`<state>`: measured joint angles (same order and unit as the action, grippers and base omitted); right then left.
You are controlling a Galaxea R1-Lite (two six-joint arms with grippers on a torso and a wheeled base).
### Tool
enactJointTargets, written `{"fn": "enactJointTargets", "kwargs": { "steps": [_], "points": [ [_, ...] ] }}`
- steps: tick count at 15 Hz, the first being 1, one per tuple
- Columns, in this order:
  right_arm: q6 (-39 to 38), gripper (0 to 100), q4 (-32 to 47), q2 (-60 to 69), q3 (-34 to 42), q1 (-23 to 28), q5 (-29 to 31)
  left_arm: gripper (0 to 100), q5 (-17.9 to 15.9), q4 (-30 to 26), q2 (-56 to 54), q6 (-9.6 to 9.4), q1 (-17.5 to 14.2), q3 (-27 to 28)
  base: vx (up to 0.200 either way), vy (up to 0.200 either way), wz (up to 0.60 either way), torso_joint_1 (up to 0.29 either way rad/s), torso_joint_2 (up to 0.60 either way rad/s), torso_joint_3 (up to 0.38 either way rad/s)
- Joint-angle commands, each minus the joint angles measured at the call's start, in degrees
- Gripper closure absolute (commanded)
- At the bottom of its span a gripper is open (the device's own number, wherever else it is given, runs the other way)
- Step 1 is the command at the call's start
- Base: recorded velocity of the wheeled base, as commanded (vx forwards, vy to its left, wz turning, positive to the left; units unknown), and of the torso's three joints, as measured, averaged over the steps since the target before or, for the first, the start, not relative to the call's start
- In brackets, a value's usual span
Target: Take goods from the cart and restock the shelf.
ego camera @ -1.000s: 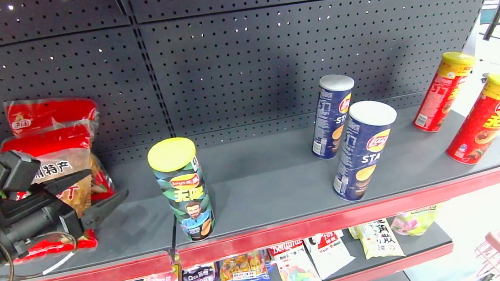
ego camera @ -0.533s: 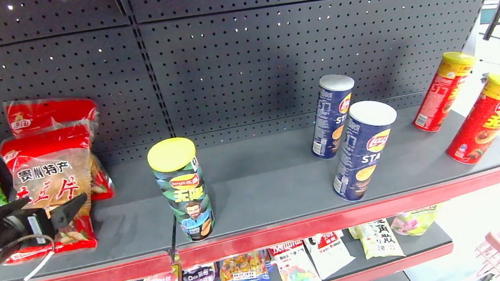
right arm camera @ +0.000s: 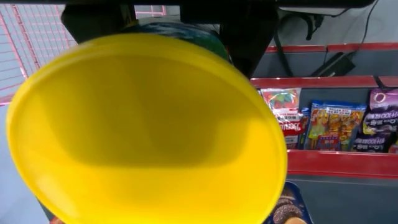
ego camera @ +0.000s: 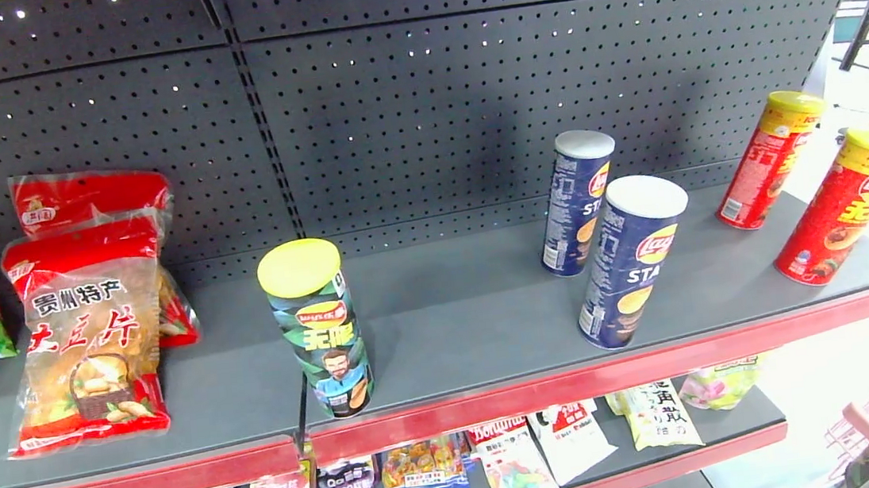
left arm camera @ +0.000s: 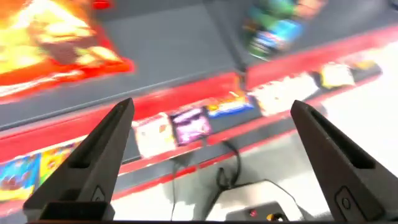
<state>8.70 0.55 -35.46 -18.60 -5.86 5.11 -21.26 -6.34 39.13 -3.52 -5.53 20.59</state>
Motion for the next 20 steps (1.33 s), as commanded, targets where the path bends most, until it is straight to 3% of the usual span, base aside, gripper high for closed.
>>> {"fn": "enactJointTargets", "kwargs": {
  "steps": [1, 2, 3, 6, 11, 13, 15, 17, 20],
  "points": [
    [0.26, 100, -0.2, -0.13, -0.12, -0.02, -0.54, 0, -0.27, -0.43, -6.17, -0.34, 2.19, -1.34, 0.0, 0.0, 0.0, 0.0, 0.0, 0.0],
    [0.26, 100, -0.28, -0.05, -0.12, -0.02, -1.15, 0, -0.27, -0.43, -6.17, -0.96, 2.19, -1.69, 0.0, 0.0, 0.0, 0.0, 0.0, 0.0],
    [0.26, 100, -0.28, 0.04, -0.03, -0.02, -2.03, 0, -0.18, -0.43, -6.17, -2.72, 2.19, -2.31, 0.0, 0.0, 0.0, 0.0, 0.0, 0.0],
    [0.17, 100, -0.28, 0.04, 0.32, -0.02, -3.26, 0, -0.1, -0.34, -6.08, -3.95, 2.19, -3.01, 0.0, 0.0, 0.6, 0.002, 0.0, 0.005],
    [0.17, 100, -0.55, -1.28, 0.06, -0.02, -3.79, 0, -0.01, -0.34, -6.26, -4.04, 2.11, -3.28, 0.0, 0.0, 0.36, 0.001, 0.0, 0.0],
    [0.26, 100, -0.72, -3.56, -3.02, -0.38, -8.18, 0, -0.01, -0.34, -6.61, -4.04, 2.11, -3.8, 0.0, 0.0, 0.0, 0.0, 0.0, 0.0],
    [0.35, 100, -0.72, -8.22, -8.29, -2.84, -12.31, 0, -0.01, -0.25, -7.93, -4.04, 2.11, -5.21, 0.0, 0.0, 0.0, 0.0, 0.0, 0.0],
    [-0.18, 100, -1.16, -17.18, -15.41, -10.84, -13.02, 0, 0.52, -0.25, -10.48, -4.04, 2.11, -6.97, 0.0, 0.0, 0.0, 0.0, 0.0, 0.0],
    [-1.32, 100, -12.94, -33.53, -22.71, -16.9, -12.84, 0, 2.28, -0.25, -12.5, -3.68, 2.11, -8.81, 0.0, 0.0, 0.0, 0.0, 0.0, 0.0]
  ]
}}
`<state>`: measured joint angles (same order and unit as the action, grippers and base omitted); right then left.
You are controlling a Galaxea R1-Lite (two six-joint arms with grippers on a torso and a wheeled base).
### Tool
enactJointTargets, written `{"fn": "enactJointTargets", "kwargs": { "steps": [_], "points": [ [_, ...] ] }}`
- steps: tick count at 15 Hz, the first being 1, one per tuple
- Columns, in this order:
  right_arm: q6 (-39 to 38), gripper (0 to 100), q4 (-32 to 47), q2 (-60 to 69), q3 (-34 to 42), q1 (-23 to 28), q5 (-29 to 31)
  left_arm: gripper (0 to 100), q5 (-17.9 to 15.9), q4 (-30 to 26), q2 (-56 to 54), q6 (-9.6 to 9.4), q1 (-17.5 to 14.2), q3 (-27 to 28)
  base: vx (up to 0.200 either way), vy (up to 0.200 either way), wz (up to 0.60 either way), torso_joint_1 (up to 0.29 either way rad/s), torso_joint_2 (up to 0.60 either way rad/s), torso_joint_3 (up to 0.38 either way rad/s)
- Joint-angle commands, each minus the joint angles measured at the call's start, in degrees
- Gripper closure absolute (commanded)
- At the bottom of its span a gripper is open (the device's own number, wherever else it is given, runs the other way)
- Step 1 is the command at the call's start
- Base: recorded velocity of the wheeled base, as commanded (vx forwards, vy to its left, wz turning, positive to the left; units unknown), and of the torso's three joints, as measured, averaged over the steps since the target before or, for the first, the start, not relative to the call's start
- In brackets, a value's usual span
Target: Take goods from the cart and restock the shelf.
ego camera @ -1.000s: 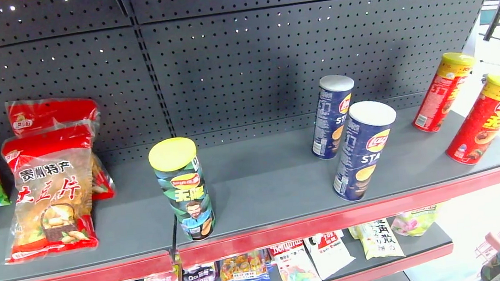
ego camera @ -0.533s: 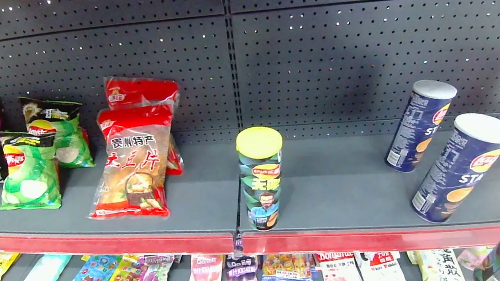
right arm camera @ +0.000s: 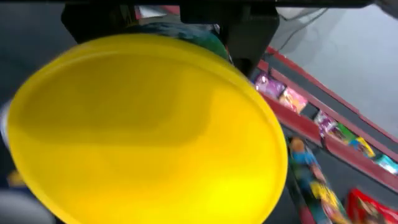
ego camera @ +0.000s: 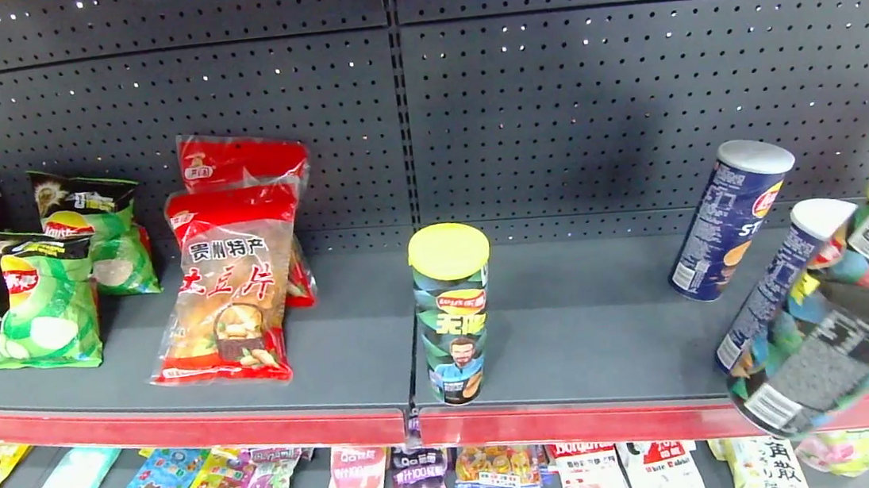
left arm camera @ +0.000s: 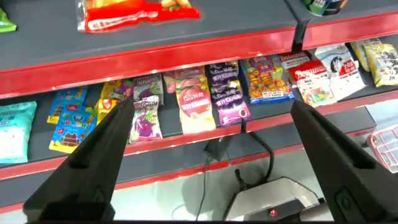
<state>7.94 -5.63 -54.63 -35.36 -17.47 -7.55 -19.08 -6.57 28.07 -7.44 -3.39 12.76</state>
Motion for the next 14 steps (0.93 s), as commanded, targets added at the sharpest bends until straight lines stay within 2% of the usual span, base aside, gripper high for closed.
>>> {"fn": "enactJointTargets", "kwargs": {
  "steps": [1, 2, 3, 7, 11, 14],
  "points": [
    [-0.64, 100, -10.63, -17.88, -6.65, -5.56, -0.01, 0, -0.08, -0.02, -2.15, 0.32, 0.05, -1.51, 0.0, 0.0, 0.0, 0.0, 0.0, 0.0],
    [-0.38, 100, -17.66, -24.3, -8.58, -5.73, -0.01, 0, 0.09, -0.02, -3.03, 0.32, -0.04, -1.87, 0.0, 0.0, 0.0, 0.0, 0.0, 0.0],
    [-0.29, 100, -19.77, -28.78, -11.57, -5.82, 0.34, 0, 0.09, -0.11, -3.47, 0.58, -0.04, -1.87, 0.0, 0.0, 0.0, 0.0, 0.0, 0.0],
    [0.15, 100, -19.86, -38.89, -20.89, -5.91, 2.01, 0, -0.17, -0.2, -6.54, 0.67, -0.04, -3.27, 0.0, 0.0, 0.0, 0.0, 0.0, 0.0],
    [0.59, 100, -20.12, -47.85, -28.8, -9.86, 5.09, 0, 0.09, -0.2, -6.72, 0.67, -0.04, -2.92, 0.0, 0.0, 0.0, 0.0, 0.0, 0.0],
    [0.5, 100, -20.03, -53.92, -35.39, -10.83, 5.88, 0, 0.18, -0.2, -7.51, 0.67, -0.04, -3.01, 0.0, 0.0, 0.0, 0.0, 0.0, 0.0]
  ]
}}
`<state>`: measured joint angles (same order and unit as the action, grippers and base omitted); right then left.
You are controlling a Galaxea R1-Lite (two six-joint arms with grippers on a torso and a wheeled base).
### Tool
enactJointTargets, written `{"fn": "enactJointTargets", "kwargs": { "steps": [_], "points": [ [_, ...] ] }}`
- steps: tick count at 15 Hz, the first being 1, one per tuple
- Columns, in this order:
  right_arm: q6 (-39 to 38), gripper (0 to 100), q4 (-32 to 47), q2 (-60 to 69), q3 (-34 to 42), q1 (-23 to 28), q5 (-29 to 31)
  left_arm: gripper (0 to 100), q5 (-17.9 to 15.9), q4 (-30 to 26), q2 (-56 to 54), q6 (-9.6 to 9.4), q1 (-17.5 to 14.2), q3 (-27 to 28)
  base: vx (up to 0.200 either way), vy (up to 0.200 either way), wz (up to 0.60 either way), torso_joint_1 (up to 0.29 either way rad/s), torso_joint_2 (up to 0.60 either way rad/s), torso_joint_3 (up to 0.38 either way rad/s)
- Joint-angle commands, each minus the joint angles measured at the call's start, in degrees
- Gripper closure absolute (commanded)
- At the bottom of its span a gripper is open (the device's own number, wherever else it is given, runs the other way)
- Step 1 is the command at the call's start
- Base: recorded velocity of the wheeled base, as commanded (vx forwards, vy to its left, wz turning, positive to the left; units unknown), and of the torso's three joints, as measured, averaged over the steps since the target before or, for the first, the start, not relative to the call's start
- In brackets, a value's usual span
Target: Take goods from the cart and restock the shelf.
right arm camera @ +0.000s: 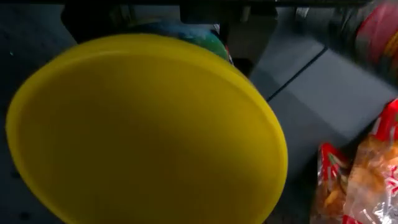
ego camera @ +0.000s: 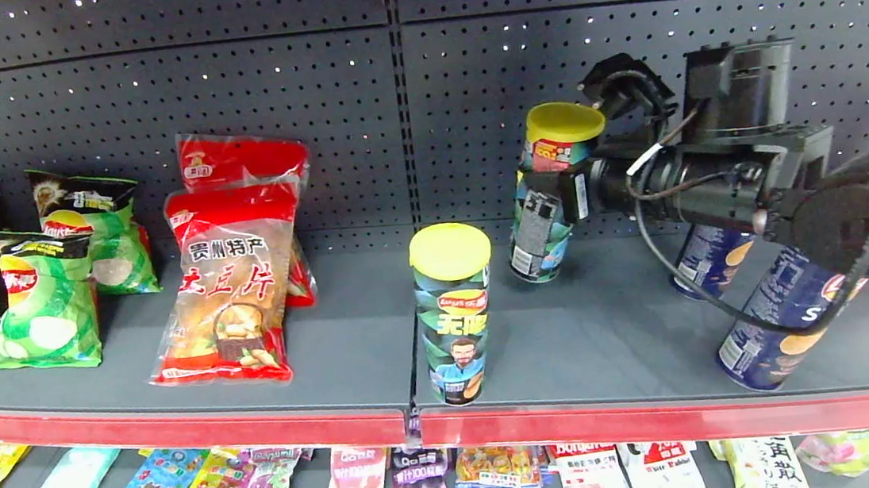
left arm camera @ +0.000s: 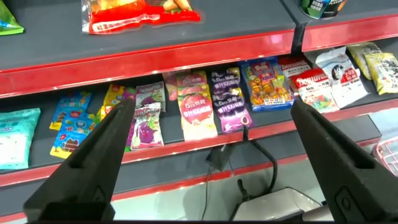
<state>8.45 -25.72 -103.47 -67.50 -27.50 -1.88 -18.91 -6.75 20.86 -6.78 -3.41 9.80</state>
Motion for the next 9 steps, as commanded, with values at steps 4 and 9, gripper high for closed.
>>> {"fn": "enactJointTargets", "kwargs": {
  "steps": [4, 9],
  "points": [
    [-0.01, 100, -0.12, -8.15, -4.48, -2.91, 0.21, 0, 0.1, -0.01, -0.38, 0.01, -0.01, -0.05, 0.0, 0.0, 0.0, 0.0, 0.0, 0.0],
    [0.08, 100, -0.29, -11.58, -8.44, -4.05, -0.32, 0, 0.1, -0.01, -0.38, 0.01, -0.01, -0.05, 0.0, 0.0, 0.0, 0.0, 0.0, 0.0]
  ]
}}
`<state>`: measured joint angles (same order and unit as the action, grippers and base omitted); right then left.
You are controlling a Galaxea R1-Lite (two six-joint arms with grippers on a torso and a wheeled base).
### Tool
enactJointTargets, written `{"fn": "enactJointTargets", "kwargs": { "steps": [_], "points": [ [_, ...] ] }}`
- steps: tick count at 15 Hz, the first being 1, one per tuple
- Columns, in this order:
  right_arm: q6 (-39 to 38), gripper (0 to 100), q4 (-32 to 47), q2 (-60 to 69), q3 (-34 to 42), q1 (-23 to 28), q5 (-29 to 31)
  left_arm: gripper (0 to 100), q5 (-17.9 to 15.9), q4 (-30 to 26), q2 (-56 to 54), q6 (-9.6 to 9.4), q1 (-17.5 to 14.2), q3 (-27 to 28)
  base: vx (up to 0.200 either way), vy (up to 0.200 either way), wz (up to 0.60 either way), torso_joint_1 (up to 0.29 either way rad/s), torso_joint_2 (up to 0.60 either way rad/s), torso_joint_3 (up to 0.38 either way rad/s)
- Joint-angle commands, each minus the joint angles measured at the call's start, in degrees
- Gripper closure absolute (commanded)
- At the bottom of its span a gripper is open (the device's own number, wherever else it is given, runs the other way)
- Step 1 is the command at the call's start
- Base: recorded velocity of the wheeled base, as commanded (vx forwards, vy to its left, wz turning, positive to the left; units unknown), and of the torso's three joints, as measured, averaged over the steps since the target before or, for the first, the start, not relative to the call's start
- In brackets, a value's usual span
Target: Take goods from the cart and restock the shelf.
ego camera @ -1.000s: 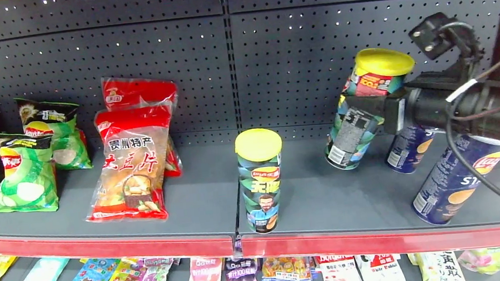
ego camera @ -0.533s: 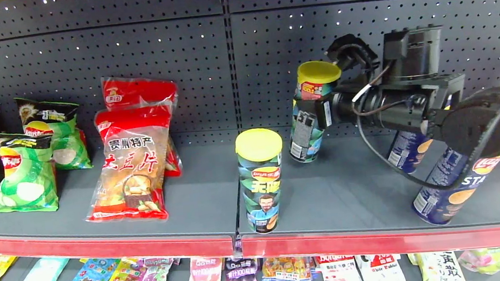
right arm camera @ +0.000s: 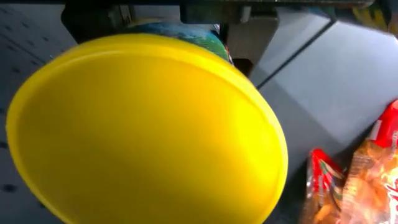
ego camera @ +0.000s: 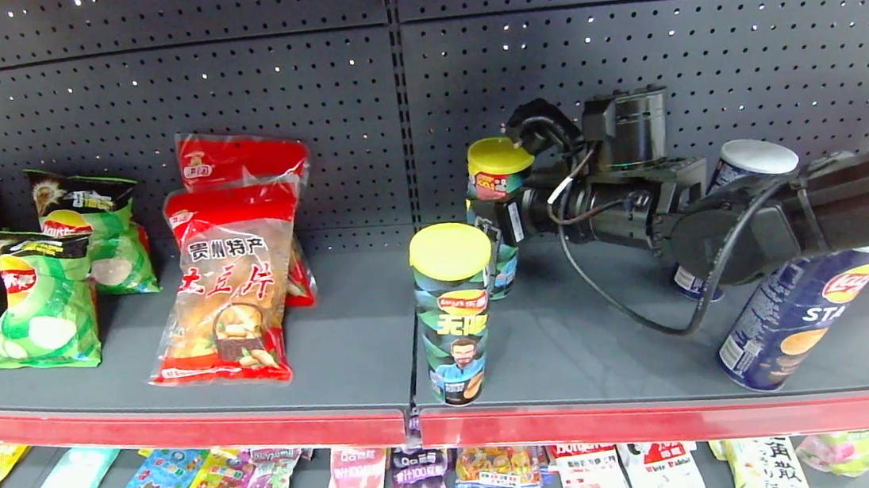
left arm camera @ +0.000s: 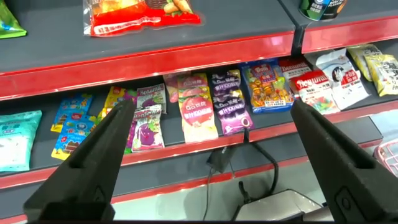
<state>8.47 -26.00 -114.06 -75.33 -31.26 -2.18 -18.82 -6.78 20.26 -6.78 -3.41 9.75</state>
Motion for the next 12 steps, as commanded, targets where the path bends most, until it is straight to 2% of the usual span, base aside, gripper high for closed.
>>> {"fn": "enactJointTargets", "kwargs": {
  "steps": [1, 6, 12],
  "points": [
    [0.05, 100, -0.1, -1.7, -0.96, -0.47, -0.1, 0, 0.01, 0.01, 0.22, 0.01, -0.01, 0.0, 0.0, 0.0, 0.0, 0.0, 0.0, 0.0],
    [0.05, 100, -0.19, -4.77, -5.18, -1.88, -0.54, 0, 0.01, 0.01, 0.22, 0.01, -0.01, 0.09, 0.0, 0.0, 0.0, 0.0, 0.0, 0.0],
    [0.14, 100, -0.28, -6.09, -5.36, -2.23, -0.45, 0, 0.01, 0.01, -0.31, 0.01, -0.01, -0.08, 0.0, 0.0, 0.0, 0.0, 0.0, 0.0]
  ]
}}
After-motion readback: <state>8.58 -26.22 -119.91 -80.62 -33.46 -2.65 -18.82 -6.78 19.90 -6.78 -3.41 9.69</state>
